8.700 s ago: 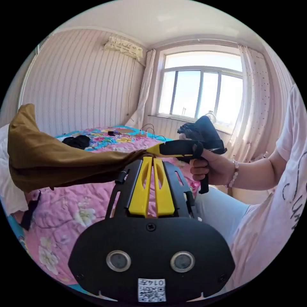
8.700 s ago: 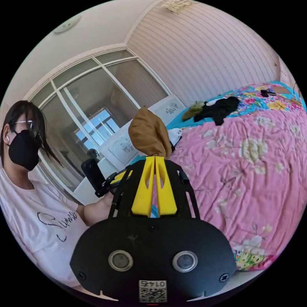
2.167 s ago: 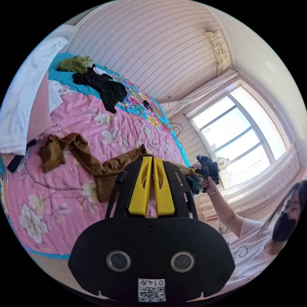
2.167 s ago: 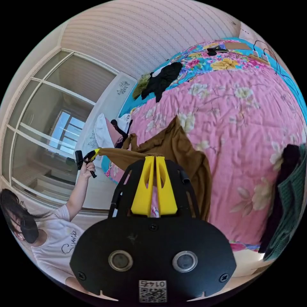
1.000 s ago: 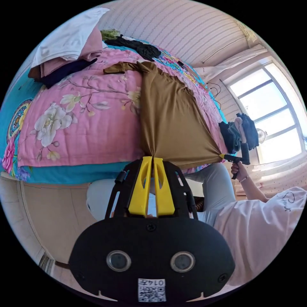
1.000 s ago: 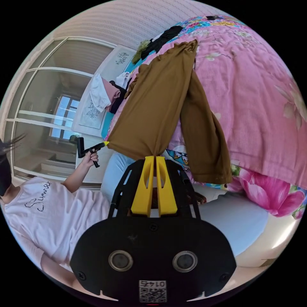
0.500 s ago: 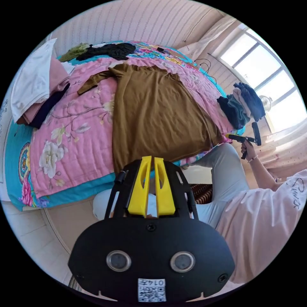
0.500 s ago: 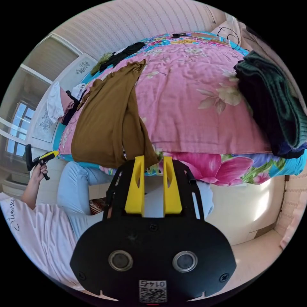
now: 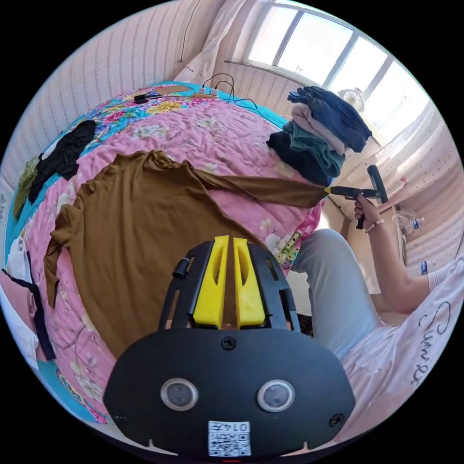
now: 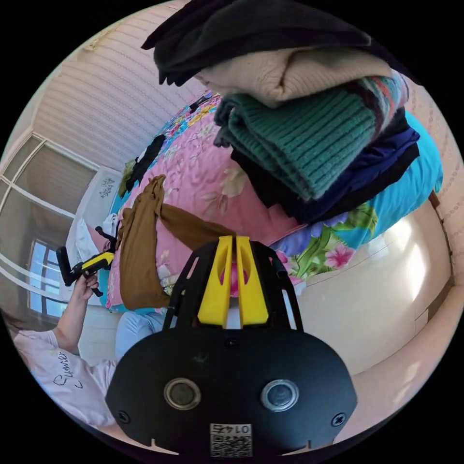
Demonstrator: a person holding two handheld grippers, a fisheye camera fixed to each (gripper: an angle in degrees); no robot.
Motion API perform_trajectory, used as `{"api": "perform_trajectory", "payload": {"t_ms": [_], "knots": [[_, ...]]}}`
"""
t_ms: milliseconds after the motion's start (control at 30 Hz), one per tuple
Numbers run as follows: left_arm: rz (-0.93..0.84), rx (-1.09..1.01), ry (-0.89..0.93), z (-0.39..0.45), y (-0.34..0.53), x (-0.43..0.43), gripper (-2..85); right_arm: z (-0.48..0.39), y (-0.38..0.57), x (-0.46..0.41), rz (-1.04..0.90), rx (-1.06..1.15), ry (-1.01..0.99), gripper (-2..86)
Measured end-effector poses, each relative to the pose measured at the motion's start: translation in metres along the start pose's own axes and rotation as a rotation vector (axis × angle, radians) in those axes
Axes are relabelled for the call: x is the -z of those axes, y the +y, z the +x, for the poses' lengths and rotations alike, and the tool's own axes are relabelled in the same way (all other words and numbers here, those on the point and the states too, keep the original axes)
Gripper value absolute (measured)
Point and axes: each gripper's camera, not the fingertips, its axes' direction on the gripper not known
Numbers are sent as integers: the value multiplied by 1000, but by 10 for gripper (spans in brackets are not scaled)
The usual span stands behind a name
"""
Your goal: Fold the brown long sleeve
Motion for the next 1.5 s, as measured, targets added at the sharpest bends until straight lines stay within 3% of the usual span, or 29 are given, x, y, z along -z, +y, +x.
{"api": "perform_trajectory", "payload": {"t_ms": [133, 333, 400, 500, 600, 800, 967, 1167, 1333, 1500], "knots": [[-15, -3, -31, -25, -59, -37, 13, 21, -22, -3, -29, -1, 0, 5], [-100, -71, -138, -52, -170, -119, 43, 44, -28, 8, 81, -8, -8, 5], [-192, -180, -116, -41, -200, -165, 59, 59, -33, 17, 53, -16, -36, 6], [-297, -311, -148, -19, -209, -222, 63, 80, -39, 30, 67, -30, -95, 6], [-371, -313, -135, -17, -203, -270, 19, 95, -42, 42, 68, -40, -135, 8], [-211, -237, -77, -32, -196, -266, 1, 113, -46, 78, 44, -30, -112, 23], [-188, -211, -34, -24, -180, -265, 64, 120, -42, 123, 33, -26, -41, 61], [-227, -99, -17, -29, -163, -328, 48, 131, -53, 128, -126, 51, -191, 78], [-181, -11, 60, -50, -165, -347, -5, 139, -58, 121, -275, 128, -266, 20], [-64, -96, 55, -49, -176, -322, -9, 174, -48, 183, 29, 152, -556, 8]]}}
